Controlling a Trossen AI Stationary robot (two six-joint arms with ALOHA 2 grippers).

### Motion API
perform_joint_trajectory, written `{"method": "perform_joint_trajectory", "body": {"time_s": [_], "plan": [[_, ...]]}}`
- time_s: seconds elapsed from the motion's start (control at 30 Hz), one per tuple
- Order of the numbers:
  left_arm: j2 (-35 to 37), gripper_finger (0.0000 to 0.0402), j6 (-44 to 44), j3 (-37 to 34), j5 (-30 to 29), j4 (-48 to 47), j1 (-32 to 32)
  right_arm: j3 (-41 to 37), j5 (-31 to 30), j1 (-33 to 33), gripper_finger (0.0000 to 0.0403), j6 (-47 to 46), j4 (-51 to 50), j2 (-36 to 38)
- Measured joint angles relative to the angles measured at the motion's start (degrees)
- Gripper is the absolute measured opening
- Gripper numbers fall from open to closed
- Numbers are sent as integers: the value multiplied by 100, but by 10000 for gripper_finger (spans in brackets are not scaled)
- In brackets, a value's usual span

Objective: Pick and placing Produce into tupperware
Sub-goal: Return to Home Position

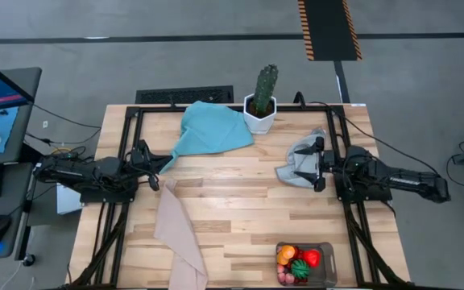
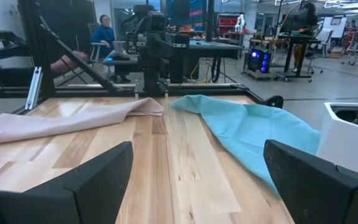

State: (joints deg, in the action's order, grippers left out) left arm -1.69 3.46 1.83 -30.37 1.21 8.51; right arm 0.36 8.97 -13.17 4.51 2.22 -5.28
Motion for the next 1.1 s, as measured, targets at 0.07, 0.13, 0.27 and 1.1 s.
{"method": "perform_joint_trajectory", "body": {"time_s": [0.07,0.13,0.27,1.1], "plan": [[0,0,-22,0,-2,0,0,0,0,1,386,0,0,0],[0,0,-17,0,-1,-2,0,0,0,0,386,0,0,0],[0,0,40,0,-2,-2,0,-2,0,0,386,0,0,0],[2,0,-106,-4,-2,-2,2,-4,0,0,386,-2,0,2]]}}
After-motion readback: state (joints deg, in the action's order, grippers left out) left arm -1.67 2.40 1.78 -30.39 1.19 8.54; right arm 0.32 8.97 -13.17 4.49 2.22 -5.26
